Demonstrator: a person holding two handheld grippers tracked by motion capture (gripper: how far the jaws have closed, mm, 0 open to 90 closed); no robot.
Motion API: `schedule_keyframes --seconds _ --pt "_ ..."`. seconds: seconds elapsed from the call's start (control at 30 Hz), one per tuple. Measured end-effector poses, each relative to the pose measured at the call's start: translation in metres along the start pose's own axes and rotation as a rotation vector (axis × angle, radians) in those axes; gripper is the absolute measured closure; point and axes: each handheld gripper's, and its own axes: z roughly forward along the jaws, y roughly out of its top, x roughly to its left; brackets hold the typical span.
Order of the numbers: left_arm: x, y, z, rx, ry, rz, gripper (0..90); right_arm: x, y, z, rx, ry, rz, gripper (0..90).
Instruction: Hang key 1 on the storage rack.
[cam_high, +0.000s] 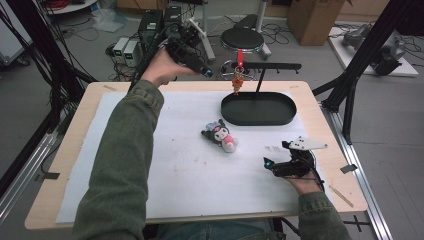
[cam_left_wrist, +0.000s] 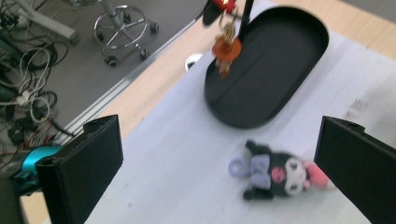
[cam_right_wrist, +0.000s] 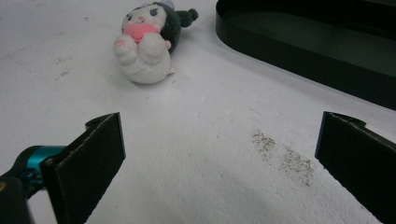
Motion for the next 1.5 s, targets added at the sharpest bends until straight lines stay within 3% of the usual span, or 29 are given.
schedule_keyframes --seconds 0.33,0.5,0.77,1.17,1.5 --pt "0.000 -0.044 -0.013 -0.019 0.009 -0.011 1.7 -0.001 0.001 0.003 0.000 -0.002 -0.005 0.6" --pt "0.001 -0.057 -0.010 0.013 0.048 0.002 1.7 0.000 0.001 0.004 0.005 0.003 -0.005 0.6" --pt "0.002 -0.075 -0.010 0.009 0.048 -0.015 1.7 0.000 0.001 0.004 0.006 0.005 -0.007 0.6" --pt "0.005 -0.116 -0.013 -0.019 0.034 -0.078 1.7 0.001 0.001 0.004 0.013 0.004 -0.007 0.6" --pt "-0.002 -0.158 -0.011 -0.027 0.019 -0.113 1.7 0.001 0.001 0.005 0.011 0.002 -0.013 0.6"
